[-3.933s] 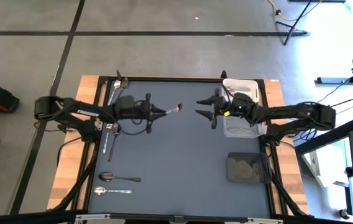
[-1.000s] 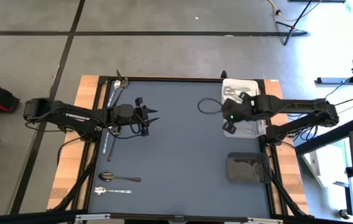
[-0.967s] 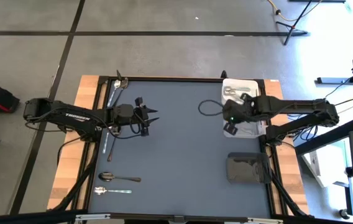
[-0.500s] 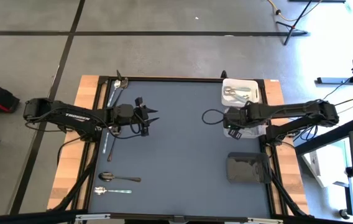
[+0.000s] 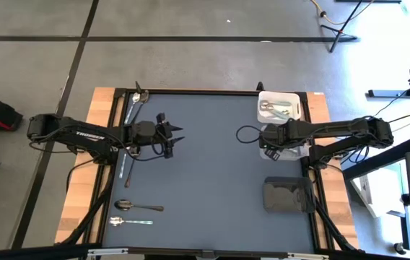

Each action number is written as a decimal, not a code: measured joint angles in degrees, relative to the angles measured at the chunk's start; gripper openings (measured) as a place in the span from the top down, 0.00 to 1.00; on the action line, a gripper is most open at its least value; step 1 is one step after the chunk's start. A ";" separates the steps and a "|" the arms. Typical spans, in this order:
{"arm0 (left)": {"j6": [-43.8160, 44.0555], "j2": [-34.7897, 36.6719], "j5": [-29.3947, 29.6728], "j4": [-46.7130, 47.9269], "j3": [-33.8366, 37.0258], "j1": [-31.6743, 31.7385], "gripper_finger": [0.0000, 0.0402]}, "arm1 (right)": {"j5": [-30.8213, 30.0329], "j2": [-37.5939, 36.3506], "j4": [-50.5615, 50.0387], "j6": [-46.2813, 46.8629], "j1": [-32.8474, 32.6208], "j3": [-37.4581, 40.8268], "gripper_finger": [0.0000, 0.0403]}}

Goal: Sort silverware by color (type)
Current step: Put the white green spoon into the transparent bin

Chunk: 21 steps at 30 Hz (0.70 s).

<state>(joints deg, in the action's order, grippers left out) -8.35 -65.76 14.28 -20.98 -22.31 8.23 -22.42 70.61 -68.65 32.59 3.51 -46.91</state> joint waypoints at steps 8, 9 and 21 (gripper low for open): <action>7.33 2.22 1.73 21.99 -9.24 0.11 0.47 | -1.39 -0.04 -1.25 -0.07 -0.15 -9.08 0.49; 9.37 2.23 1.70 26.85 -11.13 0.11 0.47 | -2.31 -0.04 0.67 -0.96 -0.16 -9.88 0.48; 31.39 2.20 -1.08 73.95 -23.38 -4.29 0.47 | 6.68 2.05 61.33 -36.27 -0.15 -3.60 0.45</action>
<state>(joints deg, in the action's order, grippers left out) 23.03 -63.56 13.21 52.97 -45.69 3.93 -15.74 72.66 -7.32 -3.68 3.36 -50.51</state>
